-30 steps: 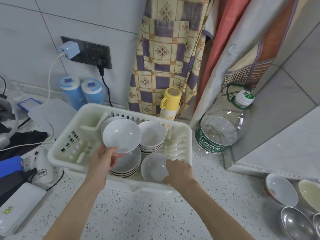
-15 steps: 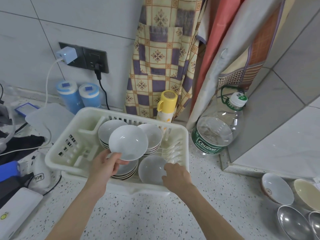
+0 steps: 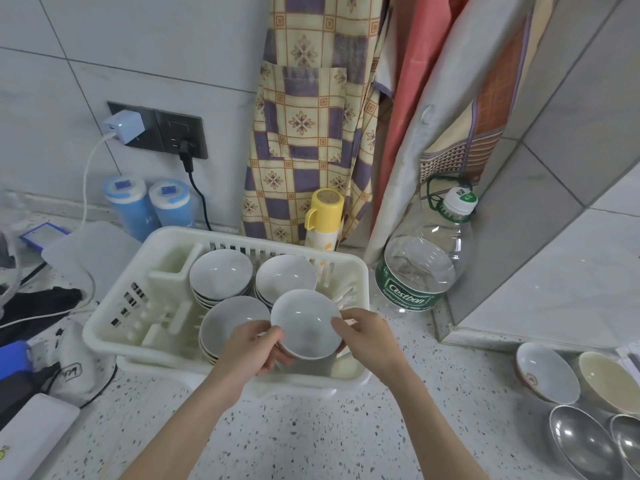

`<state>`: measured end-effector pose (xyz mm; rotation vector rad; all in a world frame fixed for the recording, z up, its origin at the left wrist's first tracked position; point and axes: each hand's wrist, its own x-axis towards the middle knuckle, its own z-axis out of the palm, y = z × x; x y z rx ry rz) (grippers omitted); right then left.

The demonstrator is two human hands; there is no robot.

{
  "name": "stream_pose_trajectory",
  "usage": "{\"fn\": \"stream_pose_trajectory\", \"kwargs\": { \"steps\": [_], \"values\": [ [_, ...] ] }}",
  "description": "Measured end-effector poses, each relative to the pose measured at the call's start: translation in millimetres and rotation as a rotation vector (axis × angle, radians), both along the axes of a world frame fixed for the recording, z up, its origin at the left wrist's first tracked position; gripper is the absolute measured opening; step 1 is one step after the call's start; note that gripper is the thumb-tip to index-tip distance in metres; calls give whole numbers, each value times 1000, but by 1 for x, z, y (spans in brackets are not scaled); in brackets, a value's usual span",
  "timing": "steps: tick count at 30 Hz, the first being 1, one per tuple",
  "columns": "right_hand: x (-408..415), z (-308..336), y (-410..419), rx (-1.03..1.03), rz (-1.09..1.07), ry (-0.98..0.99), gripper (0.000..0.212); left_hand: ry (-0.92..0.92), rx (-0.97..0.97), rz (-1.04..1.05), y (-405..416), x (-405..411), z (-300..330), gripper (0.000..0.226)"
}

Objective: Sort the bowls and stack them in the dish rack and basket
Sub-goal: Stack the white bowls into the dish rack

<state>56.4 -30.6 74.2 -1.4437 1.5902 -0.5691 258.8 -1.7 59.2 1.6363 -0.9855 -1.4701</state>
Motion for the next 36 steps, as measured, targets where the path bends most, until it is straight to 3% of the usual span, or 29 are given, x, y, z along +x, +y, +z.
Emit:
{"fn": "stream_pose_trajectory", "kwargs": {
  "steps": [8,12,18,26,29,32,36],
  "values": [
    [3,-1,-7,49,-4,214,30,-169,134,-136,-8,-5,1,20],
    [7,-6,-8,74,4,308,32,-280,61,-166,-12,1,1,18],
    [15,-6,-7,88,71,494,9,-424,-11,-239,-12,3,-6,15],
    [23,-13,-6,48,159,695,29,-731,-65,-391,-3,-2,-12,32],
    [27,-16,-5,9,209,796,10,-746,-69,-419,1,-8,-15,36],
    [30,-20,-5,-10,223,866,22,-740,-54,-419,3,-9,-18,39],
    [31,-27,-3,-49,238,965,22,-744,-37,-411,5,-10,-21,39]
  ]
}}
